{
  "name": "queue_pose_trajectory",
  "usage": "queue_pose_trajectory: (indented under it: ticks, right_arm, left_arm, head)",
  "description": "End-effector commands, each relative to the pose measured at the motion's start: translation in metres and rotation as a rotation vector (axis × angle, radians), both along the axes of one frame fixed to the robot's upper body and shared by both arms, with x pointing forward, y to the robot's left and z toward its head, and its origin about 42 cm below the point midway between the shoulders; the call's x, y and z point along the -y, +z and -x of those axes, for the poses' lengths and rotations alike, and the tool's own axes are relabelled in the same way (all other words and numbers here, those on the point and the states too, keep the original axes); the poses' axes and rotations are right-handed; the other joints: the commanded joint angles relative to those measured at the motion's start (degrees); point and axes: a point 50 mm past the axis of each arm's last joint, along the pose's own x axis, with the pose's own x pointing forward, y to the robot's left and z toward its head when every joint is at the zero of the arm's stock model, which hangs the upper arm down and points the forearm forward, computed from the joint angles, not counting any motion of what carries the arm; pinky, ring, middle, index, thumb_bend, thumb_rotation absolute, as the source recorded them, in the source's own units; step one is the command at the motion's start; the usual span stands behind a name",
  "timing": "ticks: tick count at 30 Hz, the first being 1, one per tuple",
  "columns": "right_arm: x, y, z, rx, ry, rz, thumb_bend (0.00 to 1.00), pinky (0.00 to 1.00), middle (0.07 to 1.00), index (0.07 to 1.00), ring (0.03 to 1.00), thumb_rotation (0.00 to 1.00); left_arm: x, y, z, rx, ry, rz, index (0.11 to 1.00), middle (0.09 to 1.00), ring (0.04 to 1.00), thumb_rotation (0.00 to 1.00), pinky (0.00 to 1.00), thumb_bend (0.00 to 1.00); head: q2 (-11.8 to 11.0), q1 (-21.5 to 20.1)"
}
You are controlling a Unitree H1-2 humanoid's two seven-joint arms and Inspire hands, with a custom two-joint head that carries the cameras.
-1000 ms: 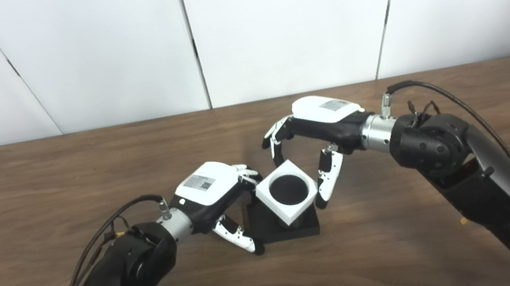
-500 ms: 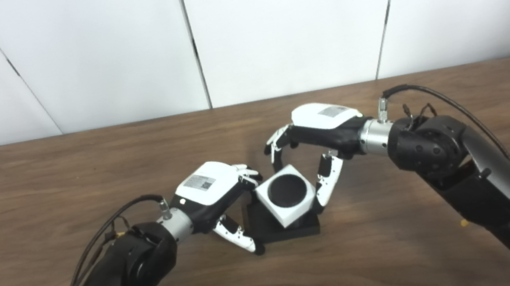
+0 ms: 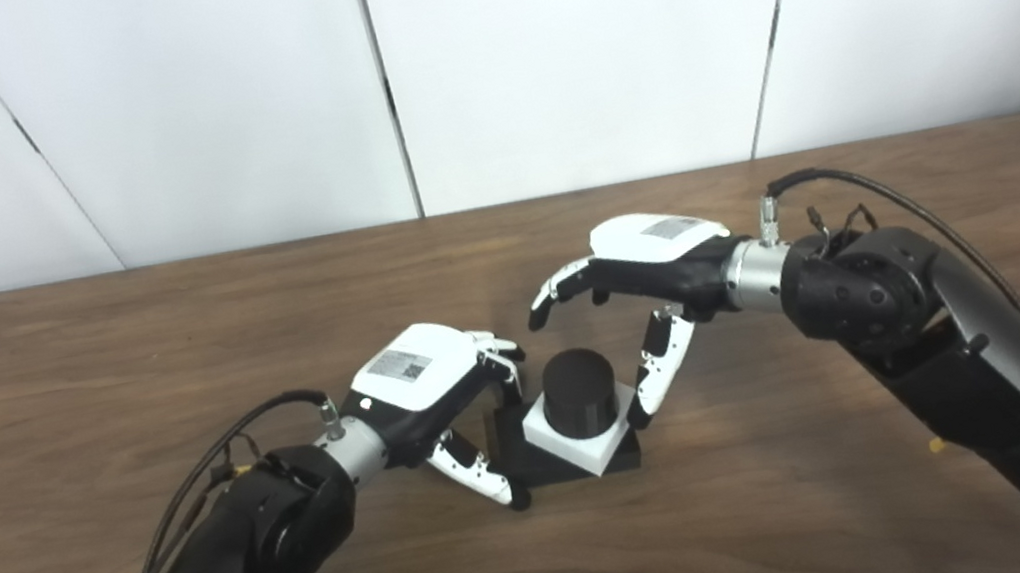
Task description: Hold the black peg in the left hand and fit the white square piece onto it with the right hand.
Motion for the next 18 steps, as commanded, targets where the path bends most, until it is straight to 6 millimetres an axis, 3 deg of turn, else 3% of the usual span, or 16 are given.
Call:
queue_pose_trajectory:
  ticks: [1,7,12,18]
  right_arm:
    - [0.003,0.030,-0.004,0.092,0.003,-0.022,0.88,0.72,0.855,0.768,0.847,0.21]
    - [0.014,0.039,-0.006,0.105,-0.027,-0.026,0.85,0.74,0.857,0.738,0.853,0.18]
    - [0.036,0.047,-0.005,0.139,-0.076,-0.066,0.84,0.72,0.847,0.704,0.837,0.15]
    - [0.066,0.042,0.003,0.180,-0.146,-0.266,0.77,0.63,0.778,0.687,0.749,0.08]
  left_arm:
    - [0.012,-0.035,0.020,-0.142,-0.047,-0.081,0.489,0.853,0.883,0.08,0.72,0.52]
    - [0.010,-0.035,0.019,-0.133,-0.045,-0.088,0.489,0.849,0.883,0.08,0.71,0.52]
    - [0.009,-0.035,0.018,-0.129,-0.046,-0.087,0.489,0.849,0.877,0.08,0.69,0.52]
    - [0.007,-0.034,0.017,-0.132,-0.040,-0.089,0.489,0.848,0.874,0.08,0.69,0.52]
  head:
    - [0.1,-0.1]
    - [-0.2,-0.5]
    - [-0.2,-0.6]
    - [-0.3,-0.8]
